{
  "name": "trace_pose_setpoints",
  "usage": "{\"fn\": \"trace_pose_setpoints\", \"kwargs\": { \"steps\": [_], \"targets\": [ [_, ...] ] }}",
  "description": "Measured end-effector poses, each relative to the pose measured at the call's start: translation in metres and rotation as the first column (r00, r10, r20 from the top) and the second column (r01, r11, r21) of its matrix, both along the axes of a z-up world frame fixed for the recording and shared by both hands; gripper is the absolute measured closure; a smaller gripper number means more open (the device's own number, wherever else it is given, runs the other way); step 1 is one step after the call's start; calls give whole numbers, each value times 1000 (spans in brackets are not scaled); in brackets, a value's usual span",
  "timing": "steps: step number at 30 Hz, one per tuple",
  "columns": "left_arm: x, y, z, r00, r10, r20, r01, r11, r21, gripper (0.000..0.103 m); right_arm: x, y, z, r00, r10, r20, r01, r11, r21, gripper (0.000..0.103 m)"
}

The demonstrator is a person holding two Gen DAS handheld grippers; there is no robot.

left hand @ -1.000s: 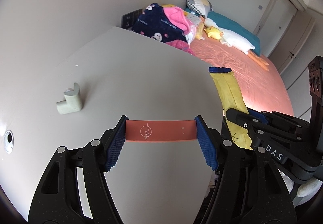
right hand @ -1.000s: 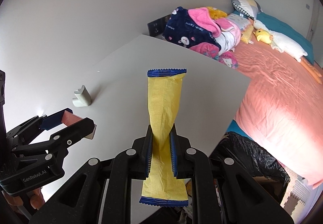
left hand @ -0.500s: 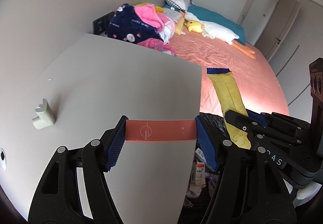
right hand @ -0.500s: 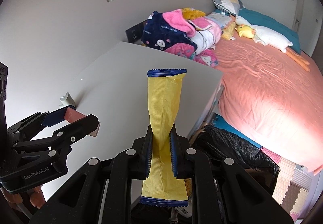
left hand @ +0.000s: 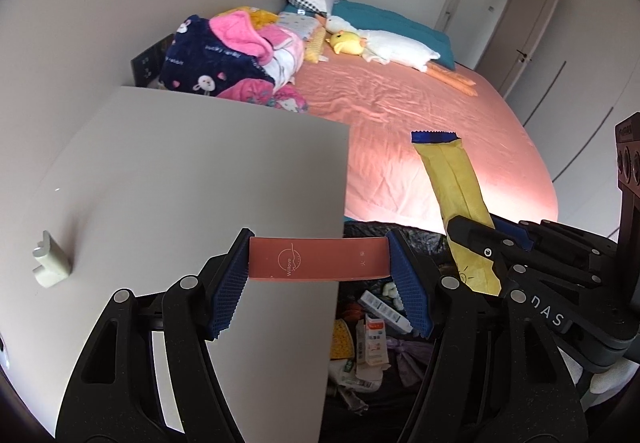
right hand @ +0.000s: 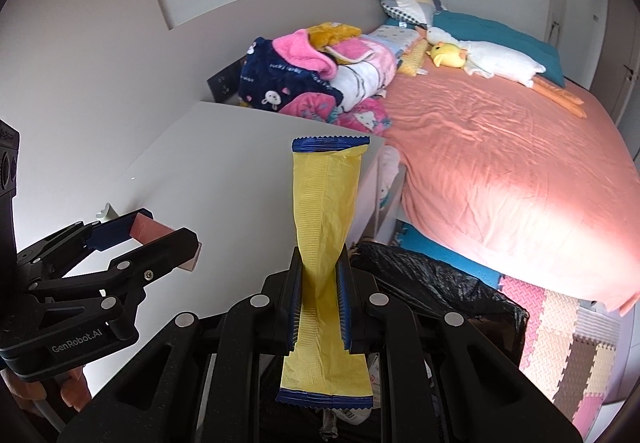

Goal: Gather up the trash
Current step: 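Carry both items over the trash bag and open both tools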

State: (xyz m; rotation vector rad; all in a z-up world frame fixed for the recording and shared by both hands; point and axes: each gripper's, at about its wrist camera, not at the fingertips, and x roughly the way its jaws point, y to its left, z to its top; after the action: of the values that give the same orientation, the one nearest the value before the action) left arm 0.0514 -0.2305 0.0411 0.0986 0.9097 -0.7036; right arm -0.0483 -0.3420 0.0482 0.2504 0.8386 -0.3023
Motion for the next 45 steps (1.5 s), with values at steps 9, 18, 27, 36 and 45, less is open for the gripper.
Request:
{"fn": "trace_pose_setpoints", "kwargs": {
  "steps": [9,18,27,36,45],
  "targets": [
    [-9,-32,-1,996,-87,1,87,996,1,38,-24,-27,2,996,-85,5,85,996,-1,86],
    [-15,-60,0,987,-158,2,158,987,7,38,-44,-50,1,988,-155,5,155,988,5,86],
    [-24,-88,2,973,-229,3,229,973,17,38,-62,-71,1,975,-224,12,224,975,13,86],
    [-31,-117,3,951,-309,2,308,951,26,38,-78,-89,0,957,-291,10,291,957,17,86],
    [-39,-132,2,931,-364,-1,364,931,29,38,-88,-100,-5,939,-343,-1,343,939,22,86]
  ]
}}
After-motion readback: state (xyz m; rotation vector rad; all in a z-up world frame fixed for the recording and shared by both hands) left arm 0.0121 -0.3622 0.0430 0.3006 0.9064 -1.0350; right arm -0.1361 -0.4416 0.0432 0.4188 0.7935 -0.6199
